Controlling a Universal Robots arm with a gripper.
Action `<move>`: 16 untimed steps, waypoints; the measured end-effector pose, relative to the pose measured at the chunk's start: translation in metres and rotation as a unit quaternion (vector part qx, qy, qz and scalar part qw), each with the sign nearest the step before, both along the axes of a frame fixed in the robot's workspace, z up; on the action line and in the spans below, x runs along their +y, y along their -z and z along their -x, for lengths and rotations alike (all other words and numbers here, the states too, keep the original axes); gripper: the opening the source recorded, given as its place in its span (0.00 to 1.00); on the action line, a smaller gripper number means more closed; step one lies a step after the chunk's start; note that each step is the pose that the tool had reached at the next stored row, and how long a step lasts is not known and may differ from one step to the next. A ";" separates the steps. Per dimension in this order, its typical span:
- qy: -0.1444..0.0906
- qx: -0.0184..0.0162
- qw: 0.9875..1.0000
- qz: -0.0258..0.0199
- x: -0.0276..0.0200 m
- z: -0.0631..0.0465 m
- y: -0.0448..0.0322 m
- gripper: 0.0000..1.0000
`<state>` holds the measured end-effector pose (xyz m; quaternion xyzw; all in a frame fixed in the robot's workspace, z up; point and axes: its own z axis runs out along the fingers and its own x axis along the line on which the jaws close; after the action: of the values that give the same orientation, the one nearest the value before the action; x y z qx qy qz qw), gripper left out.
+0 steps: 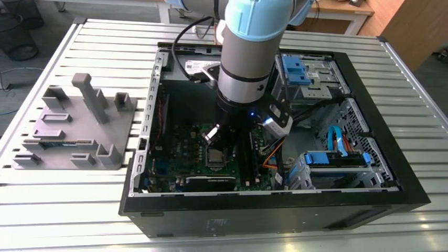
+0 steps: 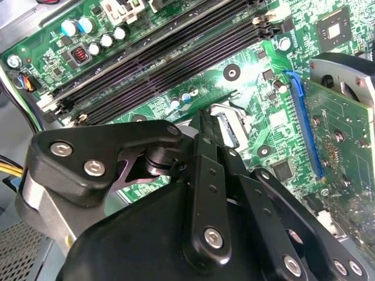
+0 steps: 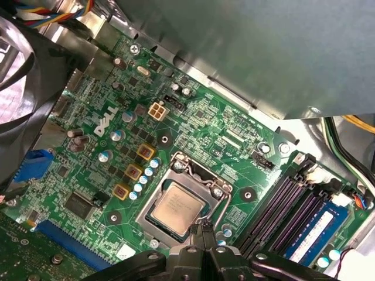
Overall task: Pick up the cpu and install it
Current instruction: 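Install the first cpu locking lever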
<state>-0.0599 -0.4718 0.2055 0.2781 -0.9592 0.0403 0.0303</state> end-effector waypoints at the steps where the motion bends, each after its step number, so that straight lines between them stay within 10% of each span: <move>1: 0.002 0.000 1.000 0.000 -0.0002 0.000 0.0001 0.11; 16: 0.023 0.000 1.000 0.004 -0.0032 -0.003 0.0016 0.11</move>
<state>-0.0574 -0.4750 0.2039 0.2556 -0.9652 0.0435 0.0323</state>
